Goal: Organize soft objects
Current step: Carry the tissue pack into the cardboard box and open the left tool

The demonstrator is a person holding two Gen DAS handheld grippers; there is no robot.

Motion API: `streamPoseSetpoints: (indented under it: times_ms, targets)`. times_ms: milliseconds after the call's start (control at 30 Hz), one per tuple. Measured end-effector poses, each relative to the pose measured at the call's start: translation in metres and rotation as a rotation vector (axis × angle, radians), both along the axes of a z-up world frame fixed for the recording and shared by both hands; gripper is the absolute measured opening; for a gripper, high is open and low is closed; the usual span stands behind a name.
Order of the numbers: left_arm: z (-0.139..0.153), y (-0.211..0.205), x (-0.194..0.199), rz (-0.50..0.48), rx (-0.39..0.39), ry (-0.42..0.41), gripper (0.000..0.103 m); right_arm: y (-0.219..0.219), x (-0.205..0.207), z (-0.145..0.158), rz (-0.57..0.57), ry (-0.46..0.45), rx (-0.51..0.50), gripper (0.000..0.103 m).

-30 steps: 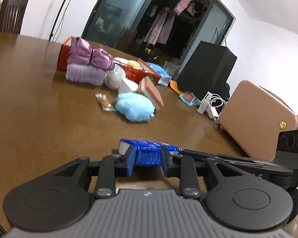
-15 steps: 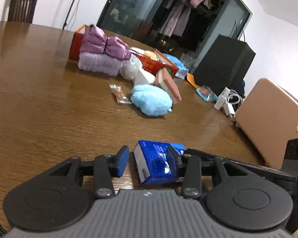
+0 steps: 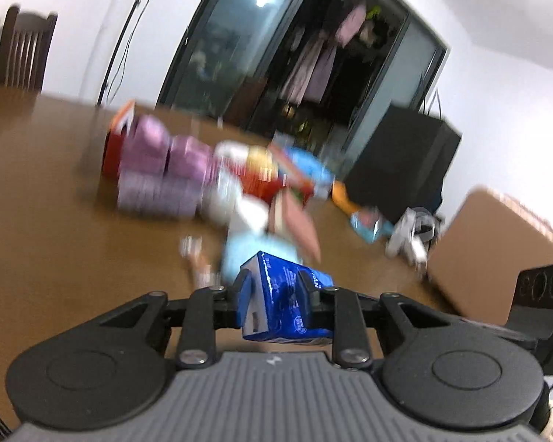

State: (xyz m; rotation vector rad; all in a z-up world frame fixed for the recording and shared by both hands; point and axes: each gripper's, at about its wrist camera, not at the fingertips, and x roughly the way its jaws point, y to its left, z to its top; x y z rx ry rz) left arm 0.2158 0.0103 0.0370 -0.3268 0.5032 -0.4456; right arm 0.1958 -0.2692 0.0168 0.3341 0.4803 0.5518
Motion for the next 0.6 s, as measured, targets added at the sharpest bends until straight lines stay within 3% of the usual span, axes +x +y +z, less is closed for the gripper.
streamPoseSetpoints:
  times_ms: [133, 267, 367, 433, 600]
  targets:
    - [0.036, -0.001, 0.052, 0.014, 0.010, -0.085, 0.026, 0.003, 0.048, 0.037, -0.008, -0.090, -0.026, 0.020]
    - [0.079, -0.002, 0.121, 0.031, 0.042, -0.126, 0.026, 0.007, 0.128, 0.080, -0.009, -0.136, -0.030, 0.020]
    - [0.099, 0.006, 0.184, 0.049, 0.040, -0.099, 0.026, 0.010, 0.194, 0.099, 0.015, -0.086, 0.013, 0.020]
    - [0.097, 0.013, 0.221, 0.058, 0.030, -0.042, 0.026, 0.017, 0.239, 0.103, 0.037, -0.054, 0.009, 0.020]
    - [0.058, 0.024, 0.288, 0.108, 0.129, 0.098, 0.026, 0.046, 0.330, 0.068, 0.081, 0.140, -0.017, 0.020]
